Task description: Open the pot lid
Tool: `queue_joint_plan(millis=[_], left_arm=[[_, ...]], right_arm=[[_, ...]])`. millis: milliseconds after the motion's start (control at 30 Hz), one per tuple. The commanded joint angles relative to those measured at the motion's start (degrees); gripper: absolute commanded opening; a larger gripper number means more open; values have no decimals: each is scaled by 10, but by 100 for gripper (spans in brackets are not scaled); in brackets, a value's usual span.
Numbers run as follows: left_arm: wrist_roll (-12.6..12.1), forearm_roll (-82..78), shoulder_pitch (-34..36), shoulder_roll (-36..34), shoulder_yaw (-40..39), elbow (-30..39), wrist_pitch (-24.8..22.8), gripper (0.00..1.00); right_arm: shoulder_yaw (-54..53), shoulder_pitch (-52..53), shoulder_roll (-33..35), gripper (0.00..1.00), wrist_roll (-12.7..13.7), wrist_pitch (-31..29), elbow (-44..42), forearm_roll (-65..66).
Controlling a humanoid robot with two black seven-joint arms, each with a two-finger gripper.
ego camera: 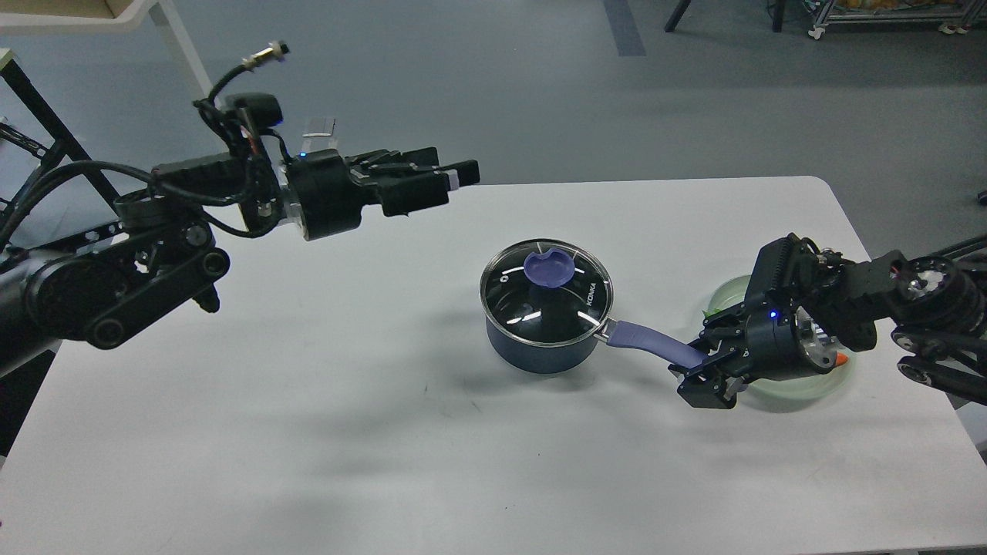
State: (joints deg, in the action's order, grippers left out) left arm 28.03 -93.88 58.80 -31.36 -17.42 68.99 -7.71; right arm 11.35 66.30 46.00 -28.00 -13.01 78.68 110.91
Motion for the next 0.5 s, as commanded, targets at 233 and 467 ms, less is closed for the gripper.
queue_joint_plan(millis=[233, 467], left_arm=[[0, -133, 100, 179, 172, -148, 97, 100], [0, -139, 94, 260, 178, -238, 97, 100]], right_arm=[[1, 0, 0, 26, 0, 0, 0, -1], [0, -6, 1, 26, 0, 3, 0, -1]])
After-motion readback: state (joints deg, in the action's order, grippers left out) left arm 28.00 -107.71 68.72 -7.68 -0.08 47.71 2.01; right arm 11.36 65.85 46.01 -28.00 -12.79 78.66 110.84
